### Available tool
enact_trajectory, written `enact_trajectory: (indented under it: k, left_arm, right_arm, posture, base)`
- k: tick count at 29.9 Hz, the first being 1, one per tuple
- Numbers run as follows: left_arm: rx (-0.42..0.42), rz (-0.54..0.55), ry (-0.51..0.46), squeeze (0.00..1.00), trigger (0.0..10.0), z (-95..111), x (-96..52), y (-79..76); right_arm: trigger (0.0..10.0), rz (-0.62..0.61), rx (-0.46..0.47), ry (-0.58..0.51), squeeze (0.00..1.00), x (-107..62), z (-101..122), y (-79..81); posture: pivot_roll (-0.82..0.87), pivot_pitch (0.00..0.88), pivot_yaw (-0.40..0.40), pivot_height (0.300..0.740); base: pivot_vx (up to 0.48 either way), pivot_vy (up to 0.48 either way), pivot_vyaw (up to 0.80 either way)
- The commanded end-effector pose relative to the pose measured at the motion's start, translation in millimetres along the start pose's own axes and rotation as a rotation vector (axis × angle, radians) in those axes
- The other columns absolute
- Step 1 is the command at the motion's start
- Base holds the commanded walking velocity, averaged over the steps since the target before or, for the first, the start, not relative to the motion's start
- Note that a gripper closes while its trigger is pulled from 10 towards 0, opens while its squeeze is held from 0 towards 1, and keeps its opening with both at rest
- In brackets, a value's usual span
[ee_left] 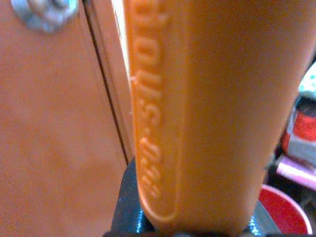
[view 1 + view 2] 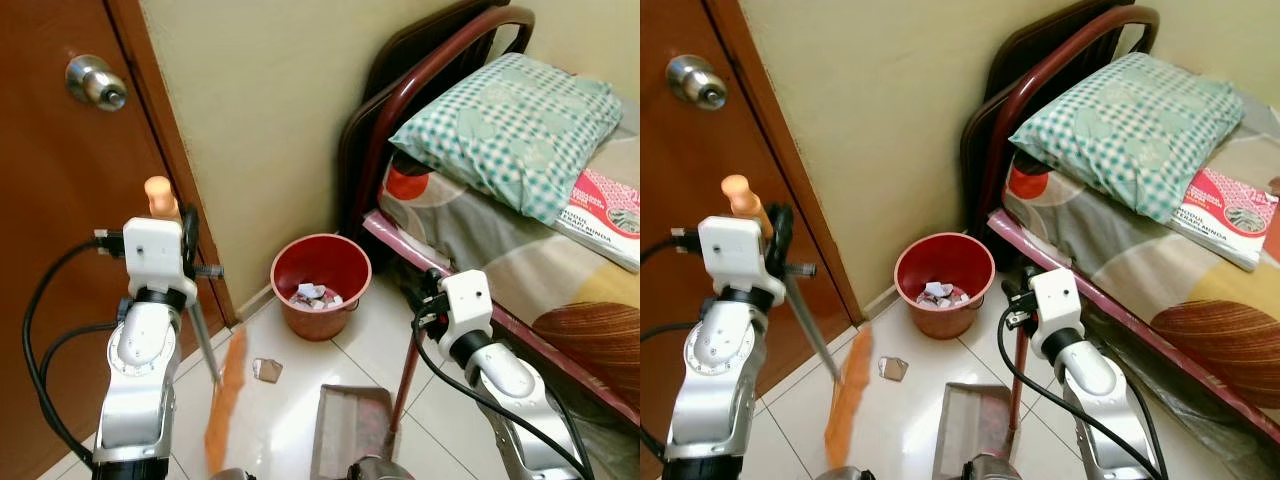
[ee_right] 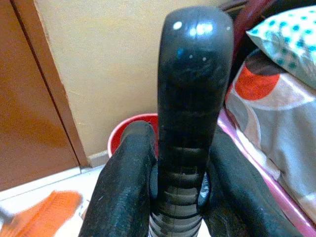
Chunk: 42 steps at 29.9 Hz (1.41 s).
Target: Sweep floor
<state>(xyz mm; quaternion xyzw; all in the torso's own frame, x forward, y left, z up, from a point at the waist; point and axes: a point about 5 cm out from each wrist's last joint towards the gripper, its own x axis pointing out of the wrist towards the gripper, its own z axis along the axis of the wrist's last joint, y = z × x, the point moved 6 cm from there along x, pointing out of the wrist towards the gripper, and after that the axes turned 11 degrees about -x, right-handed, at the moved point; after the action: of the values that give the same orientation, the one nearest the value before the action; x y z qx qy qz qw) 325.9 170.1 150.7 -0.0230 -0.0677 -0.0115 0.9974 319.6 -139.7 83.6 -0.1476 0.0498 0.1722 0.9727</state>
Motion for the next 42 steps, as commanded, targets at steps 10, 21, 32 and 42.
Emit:
enact_trajectory:
  k: [10,21,32,42]
  left_arm:
    - [0.068,-0.041,-0.003,0.0,10.0,-10,-3.2,-9.5]
    - [0.118,-0.014,-0.111,0.0,10.0,-6,32.7,-20.4]
    - [0.084,-0.037,-0.106,0.0,10.0,-17,29.6,-34.2]
    - [0.078,-0.023,-0.11,0.0,10.0,-19,29.9,-30.3]
  right_arm:
    - [10.0,0.005,-0.02,-0.04,0.0,4.3,8,0.6]
    - [10.0,-0.063,-0.119,-0.009,0.0,0.8,1,-16.3]
    - [10.0,-0.099,-0.112,-0.048,0.0,-1.2,8,-21.4]
    - [10.0,-0.1,-0.094,-0.057,0.0,1.7,9,-21.3]
  posture:
    - [-0.01,0.067,-0.032,0.74]
    - [-0.05,0.06,-0.037,0.74]
    - [-0.06,0.064,-0.035,0.74]
    - [-0.05,0.068,-0.036,0.74]
  base:
    - [0.0,0.0,0.0]
    - [0.0,0.0,0.0]
    - [0.0,0.0,0.43]
    - [0.0,0.0,0.07]
